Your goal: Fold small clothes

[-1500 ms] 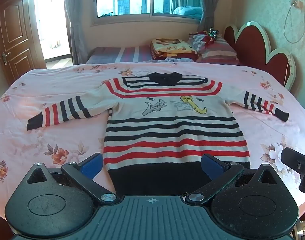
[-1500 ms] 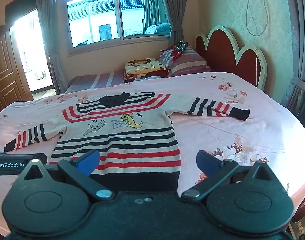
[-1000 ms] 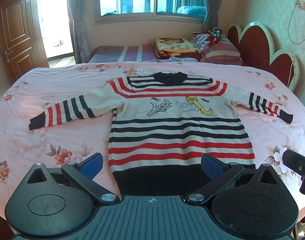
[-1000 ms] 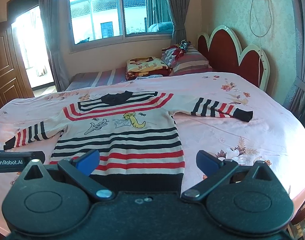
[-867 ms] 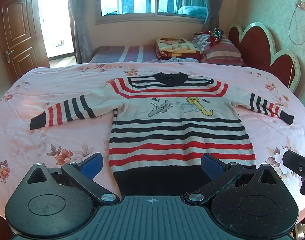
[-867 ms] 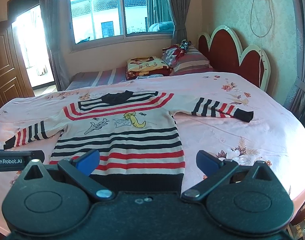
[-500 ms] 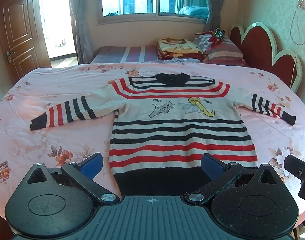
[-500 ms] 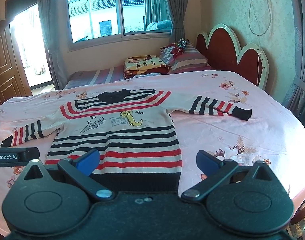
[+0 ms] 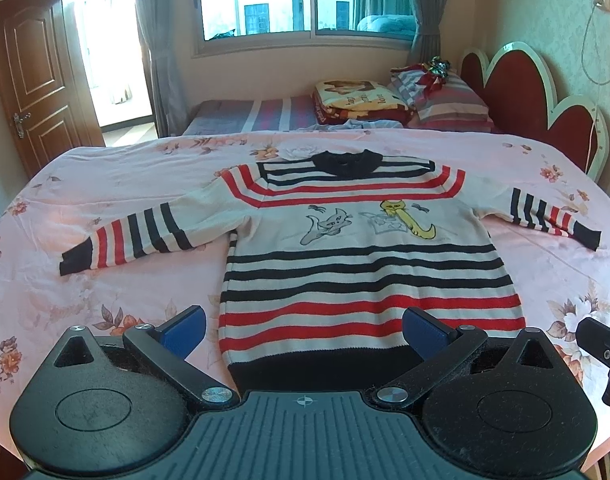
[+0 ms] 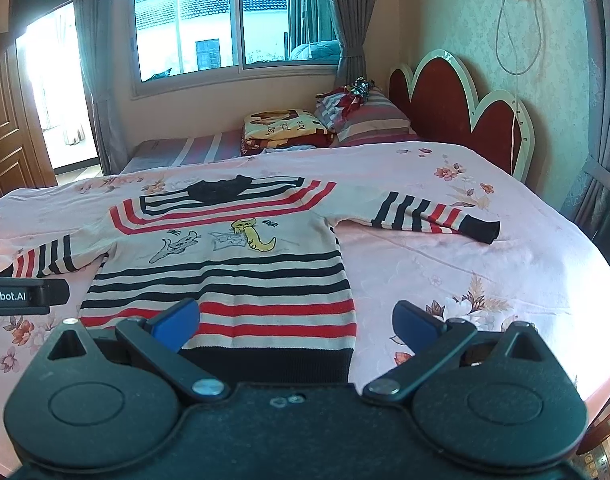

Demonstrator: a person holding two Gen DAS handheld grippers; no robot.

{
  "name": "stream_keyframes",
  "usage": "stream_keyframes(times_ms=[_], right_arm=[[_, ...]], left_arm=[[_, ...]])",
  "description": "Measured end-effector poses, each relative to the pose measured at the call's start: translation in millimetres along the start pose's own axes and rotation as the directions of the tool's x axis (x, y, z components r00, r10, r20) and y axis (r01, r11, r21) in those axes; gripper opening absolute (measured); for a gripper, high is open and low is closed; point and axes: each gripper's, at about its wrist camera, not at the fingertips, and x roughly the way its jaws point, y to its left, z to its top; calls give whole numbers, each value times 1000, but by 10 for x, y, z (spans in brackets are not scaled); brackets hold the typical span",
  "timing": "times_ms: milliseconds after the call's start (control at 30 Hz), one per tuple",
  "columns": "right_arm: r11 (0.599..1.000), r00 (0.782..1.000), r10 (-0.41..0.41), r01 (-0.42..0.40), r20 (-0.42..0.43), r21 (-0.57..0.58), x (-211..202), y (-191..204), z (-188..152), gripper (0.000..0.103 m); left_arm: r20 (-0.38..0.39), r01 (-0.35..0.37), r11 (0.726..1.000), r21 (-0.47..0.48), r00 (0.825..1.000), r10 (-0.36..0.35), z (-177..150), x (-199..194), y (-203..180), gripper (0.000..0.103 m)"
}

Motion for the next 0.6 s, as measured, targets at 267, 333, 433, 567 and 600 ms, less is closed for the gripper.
stream_keyframes(times_ms=[267, 333, 433, 567, 600], right_arm=[[1000, 999, 10, -9, -35, 29, 291, -125, 75, 102], [999, 1000, 10, -9, -30, 34, 400, -177, 127, 102], [998, 1000, 0, 2, -28, 59, 595, -295, 227, 102], [995, 1000, -18, 18, -8, 95, 866, -504, 357, 102], [994, 1000, -21, 21, -3, 110, 940, -566, 385, 102]], left_arm=[[-33, -10, 1000, -20, 999, 10, 110, 337, -110, 103], [-32, -17, 1000, -25, 999, 16, 154, 428, -155, 103], [-48, -9, 999, -34, 999, 8, 252, 609, -218, 103], [-60, -2, 998, -59, 998, -2, 387, 879, -293, 103], [-60, -4, 998, -63, 998, 0, 416, 944, -313, 103]])
